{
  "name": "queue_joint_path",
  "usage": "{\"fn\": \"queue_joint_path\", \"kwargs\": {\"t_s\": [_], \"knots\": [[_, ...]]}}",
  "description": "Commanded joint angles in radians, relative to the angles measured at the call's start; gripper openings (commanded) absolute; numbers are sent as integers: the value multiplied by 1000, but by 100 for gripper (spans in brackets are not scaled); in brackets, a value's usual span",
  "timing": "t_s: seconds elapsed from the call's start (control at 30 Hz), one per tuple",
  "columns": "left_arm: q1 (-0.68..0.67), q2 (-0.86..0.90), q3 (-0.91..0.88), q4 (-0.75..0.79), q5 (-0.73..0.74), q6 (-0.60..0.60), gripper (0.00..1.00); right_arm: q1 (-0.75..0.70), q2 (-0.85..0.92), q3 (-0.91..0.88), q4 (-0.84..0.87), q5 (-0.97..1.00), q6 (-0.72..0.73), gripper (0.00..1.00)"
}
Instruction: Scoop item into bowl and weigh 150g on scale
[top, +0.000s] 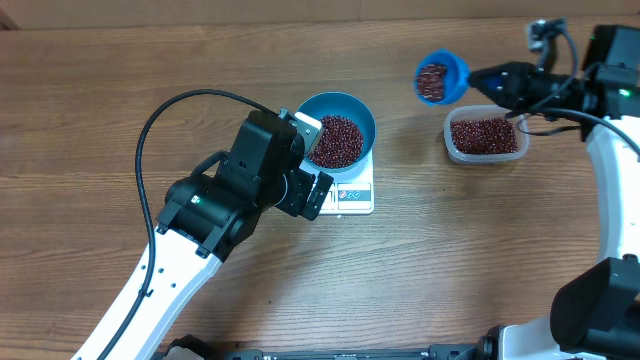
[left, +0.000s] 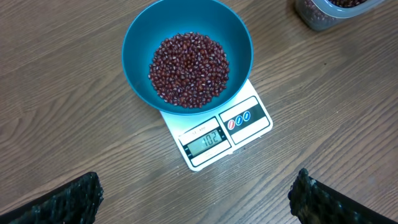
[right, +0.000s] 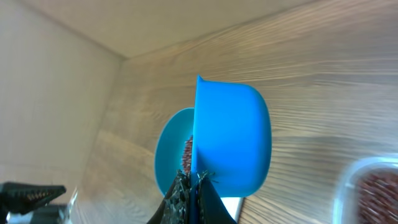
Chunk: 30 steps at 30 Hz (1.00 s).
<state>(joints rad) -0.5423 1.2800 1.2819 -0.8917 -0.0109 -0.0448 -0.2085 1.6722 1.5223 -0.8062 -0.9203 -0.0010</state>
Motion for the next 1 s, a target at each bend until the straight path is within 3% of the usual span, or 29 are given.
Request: {"fn": "queue_joint_path", "kwargs": {"t_s": [0.0,0.27,0.47,0.97], "knots": [[5,-10,16,2,8,12,100,65,-27,31,16,-24,-10,4],[5,-10,16,2,8,12,99,222,-27,31,16,76,-57,4],[5,-10,16,2,8,12,100,345,-27,31,17,257,-63,4],[5,-10,16,2,8,12,99,609,-27,31,83,725,-249,4]]}}
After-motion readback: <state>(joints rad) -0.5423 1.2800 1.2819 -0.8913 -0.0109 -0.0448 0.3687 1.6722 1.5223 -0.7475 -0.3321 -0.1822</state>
